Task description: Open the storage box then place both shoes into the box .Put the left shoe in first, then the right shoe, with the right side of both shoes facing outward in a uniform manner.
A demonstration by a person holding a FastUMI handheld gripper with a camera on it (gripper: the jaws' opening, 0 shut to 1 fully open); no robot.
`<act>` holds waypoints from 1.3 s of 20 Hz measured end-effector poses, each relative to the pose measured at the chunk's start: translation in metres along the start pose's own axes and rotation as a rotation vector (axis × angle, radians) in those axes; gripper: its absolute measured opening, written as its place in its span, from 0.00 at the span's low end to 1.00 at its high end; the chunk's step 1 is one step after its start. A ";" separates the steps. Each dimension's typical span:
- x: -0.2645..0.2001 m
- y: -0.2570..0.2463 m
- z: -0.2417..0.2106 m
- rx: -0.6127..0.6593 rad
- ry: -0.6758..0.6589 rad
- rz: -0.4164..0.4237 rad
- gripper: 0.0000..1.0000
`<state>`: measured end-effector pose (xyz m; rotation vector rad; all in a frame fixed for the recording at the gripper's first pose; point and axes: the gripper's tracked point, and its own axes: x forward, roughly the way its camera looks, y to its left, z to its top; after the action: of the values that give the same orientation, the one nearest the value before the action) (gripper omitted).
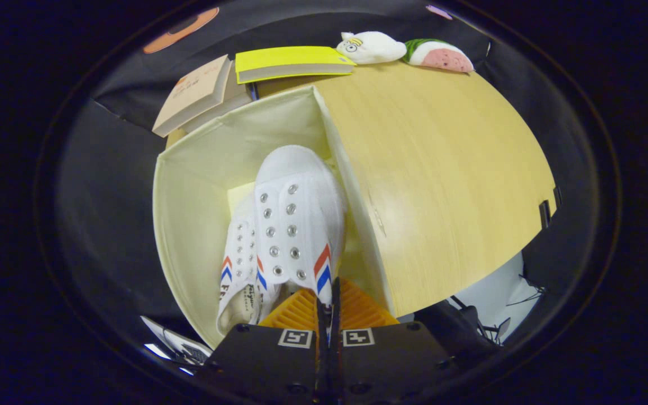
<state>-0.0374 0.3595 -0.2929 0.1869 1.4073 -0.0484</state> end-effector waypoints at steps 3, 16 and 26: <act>0.003 0.001 -0.001 -0.029 0.008 -0.020 0.06; -0.026 0.016 0.014 -0.272 -0.164 -0.016 0.76; -0.131 -0.018 0.066 -0.320 -0.621 0.074 0.78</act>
<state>0.0023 0.3214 -0.1559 -0.0444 0.7728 0.1677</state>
